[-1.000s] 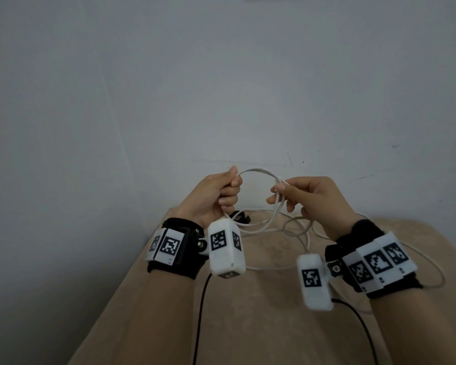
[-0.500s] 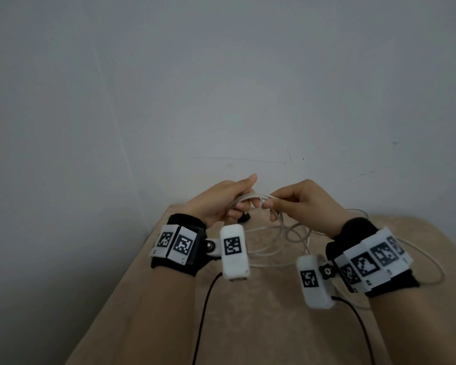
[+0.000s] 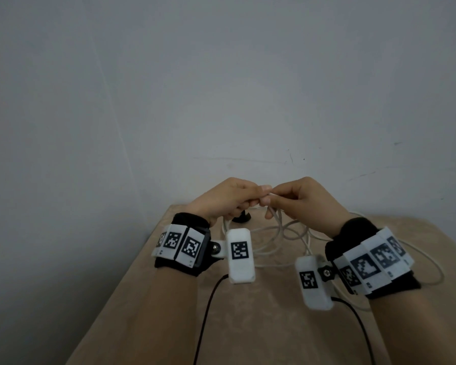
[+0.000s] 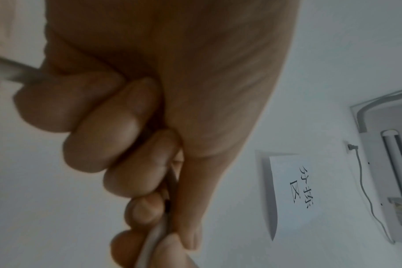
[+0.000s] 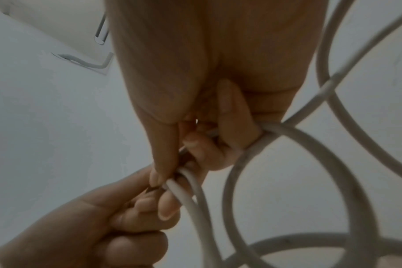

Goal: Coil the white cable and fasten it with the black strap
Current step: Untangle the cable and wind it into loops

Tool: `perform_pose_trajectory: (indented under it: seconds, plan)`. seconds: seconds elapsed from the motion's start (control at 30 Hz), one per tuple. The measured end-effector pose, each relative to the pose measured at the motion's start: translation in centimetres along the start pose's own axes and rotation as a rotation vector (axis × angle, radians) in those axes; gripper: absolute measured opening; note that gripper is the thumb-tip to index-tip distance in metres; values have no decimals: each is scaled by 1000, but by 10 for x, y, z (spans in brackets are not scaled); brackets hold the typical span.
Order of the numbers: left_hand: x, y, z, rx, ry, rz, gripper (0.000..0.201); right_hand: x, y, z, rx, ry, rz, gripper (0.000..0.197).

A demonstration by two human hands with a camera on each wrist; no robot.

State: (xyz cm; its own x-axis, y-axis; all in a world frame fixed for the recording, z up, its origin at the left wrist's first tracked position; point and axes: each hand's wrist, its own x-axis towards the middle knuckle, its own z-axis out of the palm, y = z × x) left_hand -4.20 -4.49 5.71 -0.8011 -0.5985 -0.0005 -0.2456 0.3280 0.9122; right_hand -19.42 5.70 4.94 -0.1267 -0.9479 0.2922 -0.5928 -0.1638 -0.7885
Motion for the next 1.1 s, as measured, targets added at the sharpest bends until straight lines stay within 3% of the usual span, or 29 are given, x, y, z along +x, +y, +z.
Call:
perform_pose_trajectory:
  seconds: [0.17, 0.33, 0.43, 0.63, 0.73, 0.97, 1.1]
  plan:
    - [1, -1, 0, -57, 102, 60, 38, 0, -2, 0, 130, 86, -23, 21]
    - [2, -4, -6, -154, 230, 68, 41, 6, 8, -6, 201, 262, -22, 23]
    - [1, -6, -13, -235, 303, 68, 40, 7, 18, -12, 125, 339, -35, 25]
    - [-2, -12, -25, -352, 332, 80, 40, 3, 25, -19, -67, 196, 50, 8]
    - [-4, -14, -27, -348, 327, 81, 41, 4, 27, -20, -79, 224, 13, 16]
    - [1, -3, -6, -331, 149, 132, 40, 8, 25, -11, -63, 193, -73, 25]
    - [6, 3, 6, -545, 100, 169, 42, 7, 23, -1, 127, 88, -86, 24]
